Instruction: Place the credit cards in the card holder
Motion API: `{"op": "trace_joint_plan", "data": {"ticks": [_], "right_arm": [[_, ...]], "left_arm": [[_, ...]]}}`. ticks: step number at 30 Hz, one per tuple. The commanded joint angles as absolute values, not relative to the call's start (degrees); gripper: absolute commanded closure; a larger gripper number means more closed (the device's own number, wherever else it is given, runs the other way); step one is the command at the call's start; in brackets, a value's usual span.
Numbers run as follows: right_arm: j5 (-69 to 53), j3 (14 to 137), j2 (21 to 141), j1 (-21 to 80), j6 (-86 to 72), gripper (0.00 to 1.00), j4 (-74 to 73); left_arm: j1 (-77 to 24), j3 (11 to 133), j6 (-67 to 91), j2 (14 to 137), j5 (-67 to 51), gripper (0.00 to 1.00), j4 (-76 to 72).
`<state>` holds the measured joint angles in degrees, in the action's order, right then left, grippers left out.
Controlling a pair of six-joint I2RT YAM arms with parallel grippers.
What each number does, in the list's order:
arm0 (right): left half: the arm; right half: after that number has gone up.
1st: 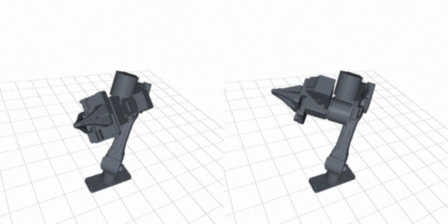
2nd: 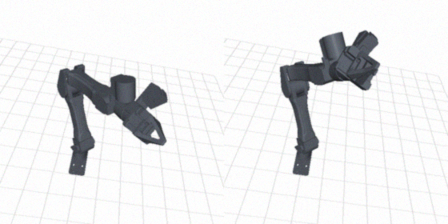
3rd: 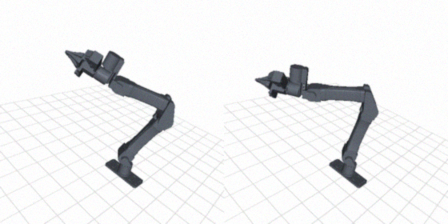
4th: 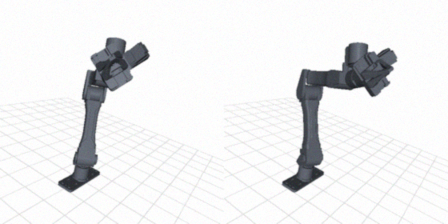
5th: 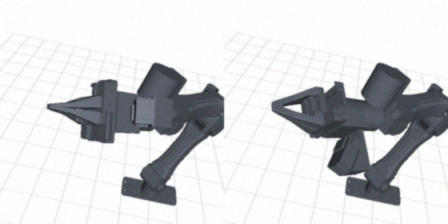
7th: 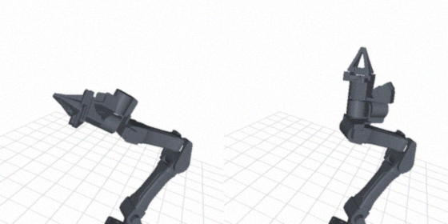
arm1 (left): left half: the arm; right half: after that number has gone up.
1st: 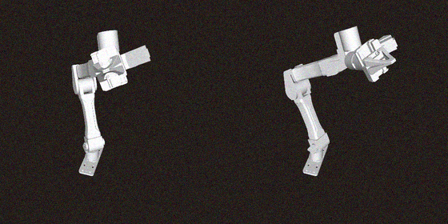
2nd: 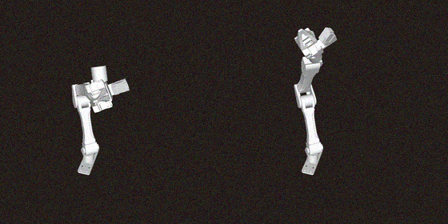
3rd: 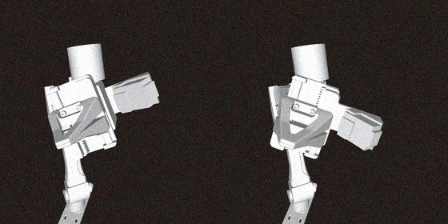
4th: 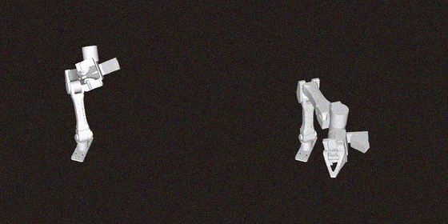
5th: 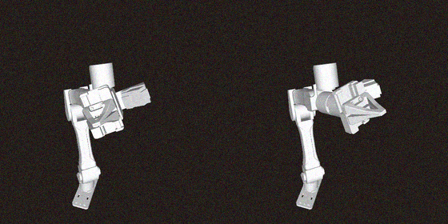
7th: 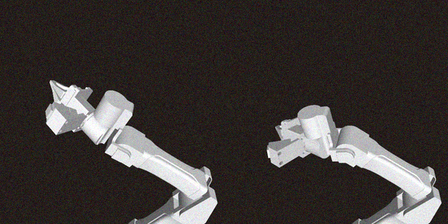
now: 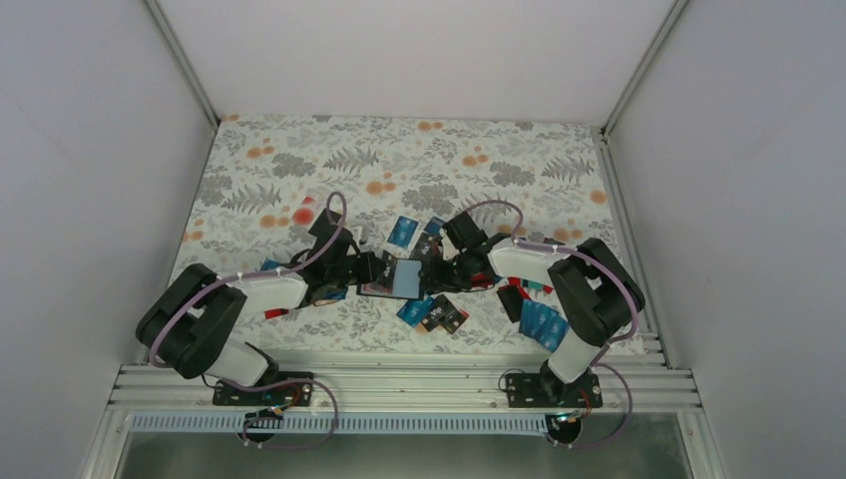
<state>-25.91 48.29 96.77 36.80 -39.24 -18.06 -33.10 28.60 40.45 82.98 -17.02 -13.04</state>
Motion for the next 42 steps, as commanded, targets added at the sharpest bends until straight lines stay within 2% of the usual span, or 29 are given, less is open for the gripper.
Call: {"op": "trace_joint_plan", "data": {"ticks": [1, 10, 42], "right_arm": [[-24.19, 46.54, 98.10, 37.31, -39.20, 0.69, -16.92], [-24.29, 45.32, 98.15, 37.40, -39.38, 0.76, -16.52], [-24.19, 45.05, 98.05, 38.16, -39.38, 0.80, -16.66]], "left_arm": [[-32.89, 26.93, 41.52, 84.08, -17.35, 0.98, -18.76], [-32.94, 26.83, 43.49, 86.08, -18.55, 0.98, -20.39], [-35.77, 26.52, 50.51, 87.63, -14.39, 0.97, -19.81]]}}
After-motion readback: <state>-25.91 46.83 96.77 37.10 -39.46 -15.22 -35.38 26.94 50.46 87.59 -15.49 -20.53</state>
